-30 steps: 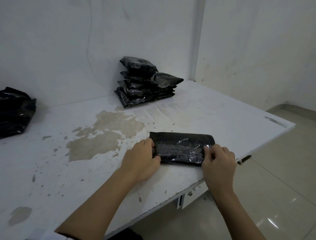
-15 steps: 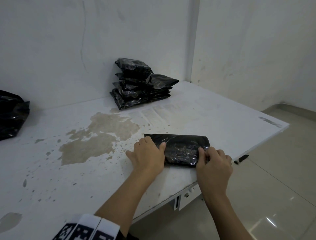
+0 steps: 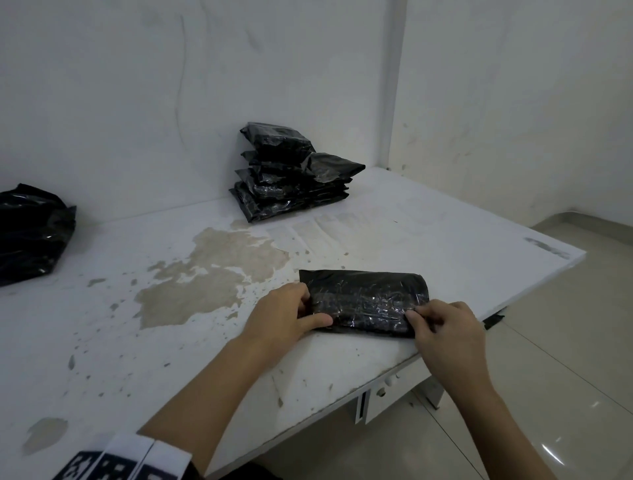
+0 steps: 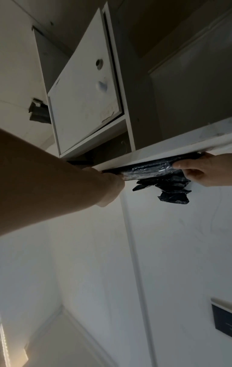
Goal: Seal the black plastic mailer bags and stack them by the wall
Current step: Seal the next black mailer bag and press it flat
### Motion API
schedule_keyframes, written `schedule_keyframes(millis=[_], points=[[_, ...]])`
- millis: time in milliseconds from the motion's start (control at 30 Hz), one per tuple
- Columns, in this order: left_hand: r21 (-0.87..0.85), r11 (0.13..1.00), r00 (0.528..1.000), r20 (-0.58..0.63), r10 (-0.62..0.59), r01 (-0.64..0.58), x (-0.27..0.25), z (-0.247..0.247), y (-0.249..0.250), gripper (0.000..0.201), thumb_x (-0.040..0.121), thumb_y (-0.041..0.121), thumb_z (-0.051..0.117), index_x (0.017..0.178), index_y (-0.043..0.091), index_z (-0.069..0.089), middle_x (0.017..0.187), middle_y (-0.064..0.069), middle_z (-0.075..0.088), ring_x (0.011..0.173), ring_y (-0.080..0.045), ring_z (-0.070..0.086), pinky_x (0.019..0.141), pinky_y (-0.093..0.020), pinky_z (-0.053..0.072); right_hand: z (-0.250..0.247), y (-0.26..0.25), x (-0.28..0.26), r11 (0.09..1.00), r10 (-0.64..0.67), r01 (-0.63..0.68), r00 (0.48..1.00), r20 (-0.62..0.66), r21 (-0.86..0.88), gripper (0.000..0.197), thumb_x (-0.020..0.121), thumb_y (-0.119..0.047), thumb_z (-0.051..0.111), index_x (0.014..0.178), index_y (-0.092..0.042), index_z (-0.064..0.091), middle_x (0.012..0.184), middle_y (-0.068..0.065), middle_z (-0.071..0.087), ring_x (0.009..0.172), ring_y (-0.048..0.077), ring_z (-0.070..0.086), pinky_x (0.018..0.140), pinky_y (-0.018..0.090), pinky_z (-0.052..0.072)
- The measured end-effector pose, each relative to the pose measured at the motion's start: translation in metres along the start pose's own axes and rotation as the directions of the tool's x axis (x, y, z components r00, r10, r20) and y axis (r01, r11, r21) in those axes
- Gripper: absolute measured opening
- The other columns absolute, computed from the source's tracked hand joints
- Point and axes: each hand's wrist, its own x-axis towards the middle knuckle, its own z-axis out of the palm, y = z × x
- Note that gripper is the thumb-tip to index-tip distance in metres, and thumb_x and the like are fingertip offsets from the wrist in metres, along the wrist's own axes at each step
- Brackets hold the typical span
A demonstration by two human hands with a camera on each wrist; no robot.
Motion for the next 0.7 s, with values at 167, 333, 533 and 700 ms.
schedule_keyframes(millis=[167,333,533,700], points=[[-0.05,0.996,0.996,0.047,0.074,-0.071,-0.014,-0.013,-0.007,0.034,0.093,0.021,0.059,0.127,0.015,0.058,0.113,0.004,0.061,0.108,-0.011,0.058,0.089,-0.014,0.041,-0.007,-0.025,0.013,0.981,0.159,-0.13,0.963,0.216,-0.143,0.025,0.087,-0.014,0.059,0.106,-0.007,0.043,0.103,0.013,0.05,0.092,0.029,0.051,0.069,0.03,0.036],[-0.03,0.996,0.99,0.109,0.084,-0.082,-0.028,-0.016,-0.019,0.05,0.097,0.013,0.052,0.145,0.02,0.039,0.137,0.002,0.051,0.123,-0.012,0.048,0.104,-0.022,0.037,-0.022,-0.043,0.033,0.753,0.434,-0.583,0.788,0.437,0.303,0.018,0.079,-0.002,0.066,0.075,-0.002,0.048,0.074,0.011,0.049,0.07,0.026,0.049,0.063,0.036,0.039],[0.084,0.988,0.979,0.168,0.118,-0.133,-0.048,-0.028,-0.03,0.055,0.1,0.028,0.046,0.15,0.026,0.023,0.141,0.005,0.045,0.127,-0.009,0.042,0.106,-0.024,0.034,-0.026,-0.068,0.037,0.57,0.293,-0.697,0.668,0.685,0.436,0.025,0.078,0.005,0.068,0.102,0.006,0.063,0.091,0.019,0.069,0.078,0.029,0.067,0.062,0.034,0.058],[0.086,0.995,0.993,0.109,0.049,-0.059,-0.072,-0.063,-0.052,0.063,0.097,0.036,0.048,0.149,0.037,0.012,0.148,0.018,0.029,0.13,0.003,0.035,0.108,-0.019,0.031,0.01,-0.122,0.049,0.511,0.139,-0.575,0.788,0.599,0.638,0.028,0.079,0.015,0.06,0.106,0.004,0.059,0.088,0.018,0.068,0.069,0.027,0.067,0.056,0.034,0.059]])
